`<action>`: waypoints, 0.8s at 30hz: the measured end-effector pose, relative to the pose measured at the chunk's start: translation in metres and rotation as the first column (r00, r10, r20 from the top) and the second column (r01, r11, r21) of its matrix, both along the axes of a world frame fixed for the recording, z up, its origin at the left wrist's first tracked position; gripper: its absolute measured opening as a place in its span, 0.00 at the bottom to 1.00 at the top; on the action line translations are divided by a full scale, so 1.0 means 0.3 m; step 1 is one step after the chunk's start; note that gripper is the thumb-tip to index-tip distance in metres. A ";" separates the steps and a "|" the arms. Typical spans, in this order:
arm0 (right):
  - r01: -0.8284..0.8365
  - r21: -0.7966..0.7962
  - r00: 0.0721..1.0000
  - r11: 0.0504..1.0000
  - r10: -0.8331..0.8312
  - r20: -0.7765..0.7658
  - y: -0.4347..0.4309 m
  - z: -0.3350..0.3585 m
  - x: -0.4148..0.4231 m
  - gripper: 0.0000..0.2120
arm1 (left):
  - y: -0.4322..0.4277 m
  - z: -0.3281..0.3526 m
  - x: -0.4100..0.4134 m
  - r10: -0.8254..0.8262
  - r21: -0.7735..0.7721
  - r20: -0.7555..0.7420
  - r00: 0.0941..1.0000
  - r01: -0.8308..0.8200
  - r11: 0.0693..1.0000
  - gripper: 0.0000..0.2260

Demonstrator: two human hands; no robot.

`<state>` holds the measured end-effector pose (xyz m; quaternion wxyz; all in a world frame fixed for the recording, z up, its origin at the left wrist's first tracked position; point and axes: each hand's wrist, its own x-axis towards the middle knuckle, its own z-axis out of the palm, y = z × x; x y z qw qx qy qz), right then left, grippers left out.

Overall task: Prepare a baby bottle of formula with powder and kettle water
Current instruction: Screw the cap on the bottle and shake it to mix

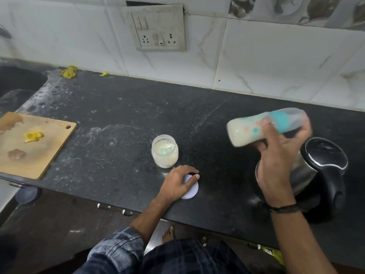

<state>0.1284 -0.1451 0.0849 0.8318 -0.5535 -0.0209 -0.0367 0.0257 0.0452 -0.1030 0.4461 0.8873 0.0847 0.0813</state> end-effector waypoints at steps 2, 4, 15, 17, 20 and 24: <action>0.032 -0.007 0.999 0.999 -0.033 -0.032 0.000 -0.007 0.016 0.36 | 0.000 -0.001 0.001 -0.002 0.001 0.002 1.000 0.002 1.000 0.10; -0.141 -0.151 0.989 0.978 0.133 -0.060 0.005 -0.018 0.020 0.36 | 0.002 -0.005 -0.001 -0.002 -0.002 0.004 1.000 0.002 1.000 0.11; -0.126 -0.142 0.992 0.982 0.122 -0.039 -0.011 -0.005 0.001 0.39 | 0.003 -0.006 0.000 0.000 -0.001 -0.014 1.000 0.000 1.000 0.11; -0.001 0.010 1.000 1.000 0.001 0.006 -0.013 0.021 -0.009 0.42 | 0.001 -0.002 0.003 0.000 0.003 -0.015 1.000 0.000 1.000 0.11; 0.107 0.086 0.994 0.991 -0.107 0.004 -0.009 0.013 -0.002 0.37 | -0.001 -0.003 0.004 0.001 0.012 -0.015 1.000 -0.001 1.000 0.11; -0.076 -0.119 0.997 0.990 0.078 0.012 -0.006 0.005 -0.013 0.39 | -0.001 -0.002 0.000 0.004 -0.012 -0.020 1.000 -0.004 1.000 0.11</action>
